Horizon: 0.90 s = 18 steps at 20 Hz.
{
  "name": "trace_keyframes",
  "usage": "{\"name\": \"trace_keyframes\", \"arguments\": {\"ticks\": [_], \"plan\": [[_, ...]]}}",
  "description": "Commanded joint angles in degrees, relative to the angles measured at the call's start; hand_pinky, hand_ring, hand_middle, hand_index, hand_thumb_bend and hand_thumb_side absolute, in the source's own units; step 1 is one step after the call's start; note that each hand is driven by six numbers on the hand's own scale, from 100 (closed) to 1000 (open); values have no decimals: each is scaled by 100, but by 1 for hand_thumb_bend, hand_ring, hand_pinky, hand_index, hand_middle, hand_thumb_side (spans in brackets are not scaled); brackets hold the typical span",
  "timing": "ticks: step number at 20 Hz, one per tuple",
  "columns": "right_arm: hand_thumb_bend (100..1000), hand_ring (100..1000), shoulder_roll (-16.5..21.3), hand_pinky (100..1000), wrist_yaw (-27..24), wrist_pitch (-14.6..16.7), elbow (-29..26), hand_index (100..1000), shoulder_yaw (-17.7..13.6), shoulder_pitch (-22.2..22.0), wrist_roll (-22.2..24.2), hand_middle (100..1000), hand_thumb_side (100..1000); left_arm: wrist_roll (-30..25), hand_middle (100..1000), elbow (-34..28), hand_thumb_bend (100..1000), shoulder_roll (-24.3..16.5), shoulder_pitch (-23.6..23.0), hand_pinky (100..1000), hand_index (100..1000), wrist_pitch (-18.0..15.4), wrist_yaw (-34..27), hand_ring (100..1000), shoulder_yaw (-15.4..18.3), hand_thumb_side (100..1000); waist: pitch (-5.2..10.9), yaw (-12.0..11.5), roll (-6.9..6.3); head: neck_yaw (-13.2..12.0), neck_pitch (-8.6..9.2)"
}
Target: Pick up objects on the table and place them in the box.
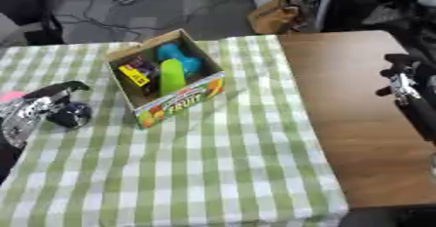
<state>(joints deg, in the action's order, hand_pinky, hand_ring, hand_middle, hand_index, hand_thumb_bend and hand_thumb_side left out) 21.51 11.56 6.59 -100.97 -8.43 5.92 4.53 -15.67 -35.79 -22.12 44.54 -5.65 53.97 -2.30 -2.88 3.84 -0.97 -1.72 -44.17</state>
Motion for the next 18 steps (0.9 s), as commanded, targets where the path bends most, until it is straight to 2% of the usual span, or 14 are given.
{"name": "trace_keyframes", "arguments": {"ticks": [1,6,18], "plan": [[100,759,130,600,-29,21,-40,823,-24,42,17,808,730,3,399,-26,100,-41,148,116,433,43,-43,239,-10,100,41,-11,54,12,5],[100,759,134,600,-29,22,-38,823,-29,42,17,808,730,-55,361,-112,100,-100,167,100,387,76,-198,195,-8,100,47,-20,58,16,5],[100,759,142,600,-22,21,-35,823,-42,42,6,808,729,-131,352,-751,100,-437,356,100,383,227,-636,174,22,100,71,-30,55,26,5]]}}
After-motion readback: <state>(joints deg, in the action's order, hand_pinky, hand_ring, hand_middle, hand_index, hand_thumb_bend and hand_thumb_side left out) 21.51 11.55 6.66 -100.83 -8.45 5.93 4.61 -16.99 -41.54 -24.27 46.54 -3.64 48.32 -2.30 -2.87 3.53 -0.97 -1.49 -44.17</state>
